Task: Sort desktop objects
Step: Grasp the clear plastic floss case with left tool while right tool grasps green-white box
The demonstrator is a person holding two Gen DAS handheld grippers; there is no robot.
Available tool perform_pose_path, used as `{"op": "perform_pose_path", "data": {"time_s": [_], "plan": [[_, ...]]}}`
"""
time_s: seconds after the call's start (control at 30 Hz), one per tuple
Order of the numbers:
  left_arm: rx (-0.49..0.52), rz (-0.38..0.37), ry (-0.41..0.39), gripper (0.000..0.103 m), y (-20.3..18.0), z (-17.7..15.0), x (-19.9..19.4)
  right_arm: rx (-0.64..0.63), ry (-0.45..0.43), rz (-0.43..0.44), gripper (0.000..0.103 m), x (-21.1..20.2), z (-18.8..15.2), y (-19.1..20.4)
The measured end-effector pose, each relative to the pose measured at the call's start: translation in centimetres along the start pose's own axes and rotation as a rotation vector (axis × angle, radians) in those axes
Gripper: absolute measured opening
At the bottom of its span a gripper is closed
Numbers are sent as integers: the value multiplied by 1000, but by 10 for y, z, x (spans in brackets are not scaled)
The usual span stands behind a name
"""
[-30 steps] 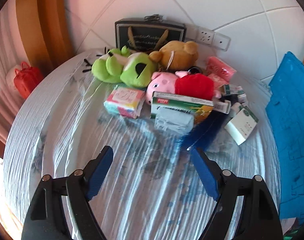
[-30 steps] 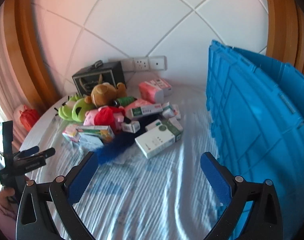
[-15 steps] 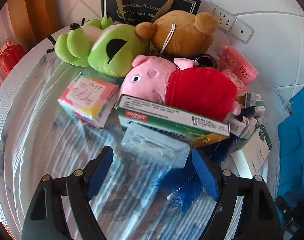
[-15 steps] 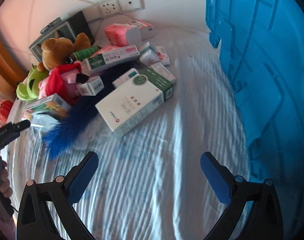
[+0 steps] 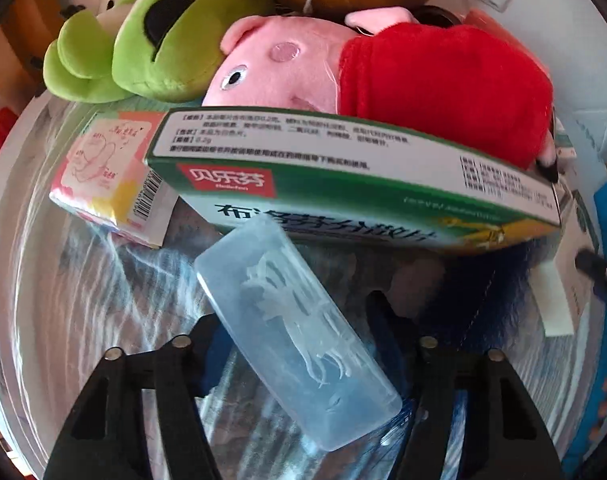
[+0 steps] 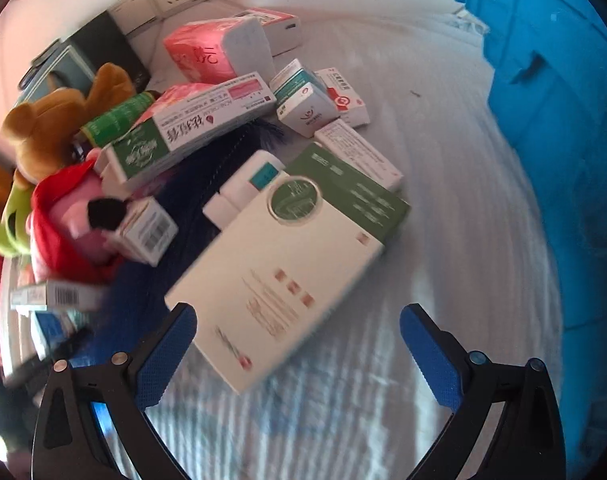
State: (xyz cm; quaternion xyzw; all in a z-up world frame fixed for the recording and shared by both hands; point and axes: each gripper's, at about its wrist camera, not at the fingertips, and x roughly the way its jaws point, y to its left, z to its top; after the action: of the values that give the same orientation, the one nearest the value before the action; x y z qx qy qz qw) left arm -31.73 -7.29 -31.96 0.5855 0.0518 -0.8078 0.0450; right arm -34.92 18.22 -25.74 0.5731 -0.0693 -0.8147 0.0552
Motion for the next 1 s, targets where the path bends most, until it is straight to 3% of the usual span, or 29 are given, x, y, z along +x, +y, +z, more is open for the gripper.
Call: {"op": "perform_pose_path", "data": {"time_s": [0.07, 0.13, 0.4, 0.5, 0.57, 0.67, 0.77, 1.0], "plan": [[63, 18, -13, 40, 2, -4, -3, 34, 0, -26, 103, 9, 9, 7], [98, 28, -19, 37, 8, -7, -6, 57, 6, -27, 103, 19, 15, 14], [140, -10, -57, 32, 27, -25, -17, -78, 80, -48, 102, 32, -8, 18], [139, -16, -61, 32, 32, -33, -20, -186, 84, -110, 88, 21, -32, 10], [136, -11, -64, 32, 34, -38, -22, -211, 101, -122, 87, 14, -44, 0], [128, -3, -60, 32, 34, -43, -24, -186, 127, -102, 88, 5, -55, -17], [112, -16, -59, 32, 33, -47, -27, -143, 105, -57, 103, -5, -54, -24], [68, -2, -65, 32, 39, -51, -32, -153, 34, -50, 103, -9, -21, -3]]}}
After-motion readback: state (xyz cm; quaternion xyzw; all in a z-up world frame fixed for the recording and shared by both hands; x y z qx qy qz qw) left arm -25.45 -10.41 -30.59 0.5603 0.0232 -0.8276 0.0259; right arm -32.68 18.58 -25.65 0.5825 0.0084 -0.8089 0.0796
